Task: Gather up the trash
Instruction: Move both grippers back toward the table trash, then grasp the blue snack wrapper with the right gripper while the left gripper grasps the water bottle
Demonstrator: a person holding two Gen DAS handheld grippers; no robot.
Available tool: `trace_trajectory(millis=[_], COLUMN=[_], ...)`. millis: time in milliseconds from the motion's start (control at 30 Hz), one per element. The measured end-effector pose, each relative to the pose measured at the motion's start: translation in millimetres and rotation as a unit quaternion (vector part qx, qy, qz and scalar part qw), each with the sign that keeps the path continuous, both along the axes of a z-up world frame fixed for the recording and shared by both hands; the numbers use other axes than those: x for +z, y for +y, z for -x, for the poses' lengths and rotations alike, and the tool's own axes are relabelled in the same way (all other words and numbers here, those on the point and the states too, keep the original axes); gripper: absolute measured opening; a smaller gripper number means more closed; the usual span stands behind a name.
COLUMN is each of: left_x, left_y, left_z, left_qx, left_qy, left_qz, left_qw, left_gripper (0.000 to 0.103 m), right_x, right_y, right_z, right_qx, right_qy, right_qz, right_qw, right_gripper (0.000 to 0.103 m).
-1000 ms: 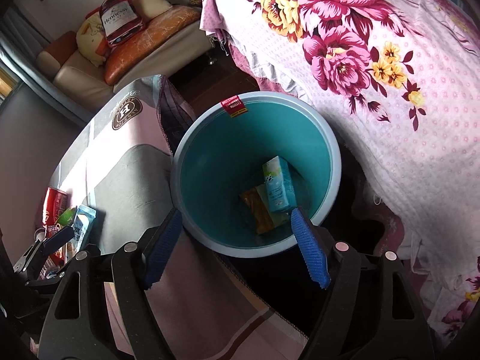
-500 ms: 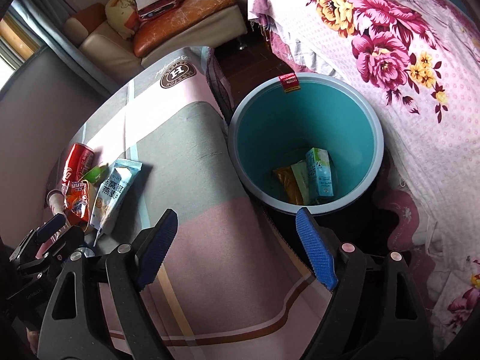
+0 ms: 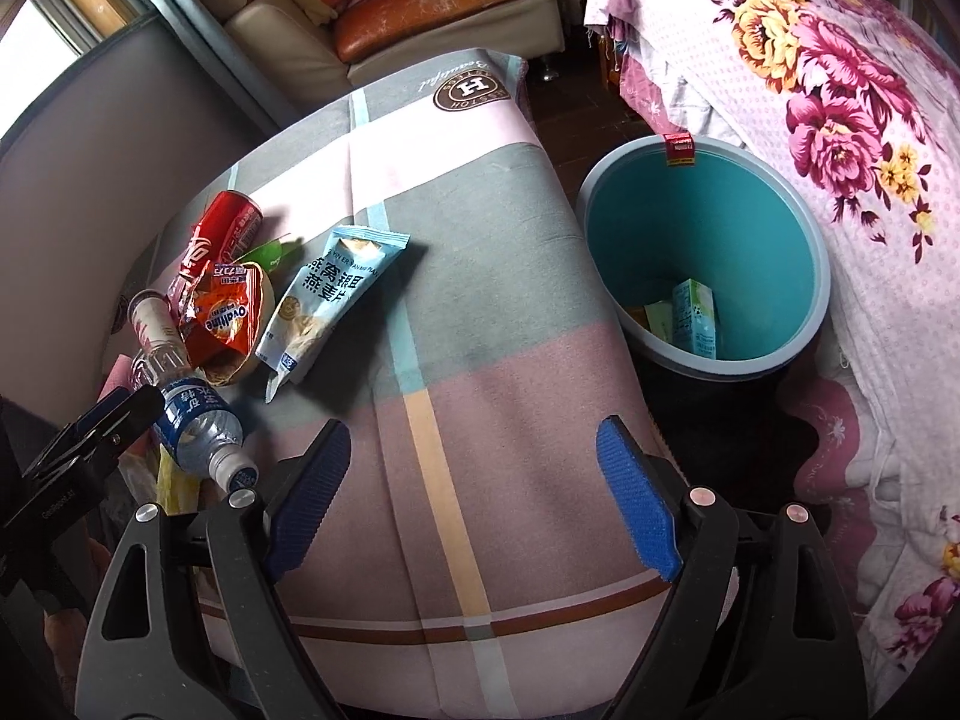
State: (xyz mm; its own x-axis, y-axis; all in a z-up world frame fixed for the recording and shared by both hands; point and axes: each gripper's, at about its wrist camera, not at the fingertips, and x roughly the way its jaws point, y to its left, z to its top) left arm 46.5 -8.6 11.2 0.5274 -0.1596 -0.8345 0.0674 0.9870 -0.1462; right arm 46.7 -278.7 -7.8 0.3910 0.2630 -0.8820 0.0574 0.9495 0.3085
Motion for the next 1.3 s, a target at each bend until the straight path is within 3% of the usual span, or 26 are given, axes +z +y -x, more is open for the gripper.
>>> trace_trajectory(millis=[400, 767, 967, 1100, 1267, 1300], left_x=[-24, -52, -56, -54, -53, -53], left_y=[25, 26, 29, 26, 20, 19], left_z=[-3, -14, -8, -1, 1, 1], left_qx=[0.035, 0.033, 0.018, 0.002, -0.015, -0.022], left_qy=[0.028, 0.059, 0.047, 0.032, 0.024, 0.023], left_qz=[-0.003, -0.008, -0.008, -0.013, -0.020, -0.020], left_qw=[0.9990, 0.9977, 0.9987, 0.9994, 0.9994, 0.9993], left_gripper=[0.094, 0.096, 0.096, 0.089, 0.087, 0.087], right_x=[-3, -20, -23, -31, -47, -50], right_y=[24, 37, 56, 69, 81, 82], right_z=[0, -25, -51, -67, -82, -84], right_qx=[0.024, 0.031, 0.036, 0.040, 0.046, 0.049], right_qy=[0.005, 0.028, 0.022, 0.021, 0.035, 0.037], right_qz=[0.003, -0.017, -0.030, -0.046, -0.078, -0.086], right_qw=[1.000, 0.999, 0.999, 0.998, 0.995, 0.994], right_gripper=[0.080, 0.080, 0.080, 0.080, 0.057, 0.045])
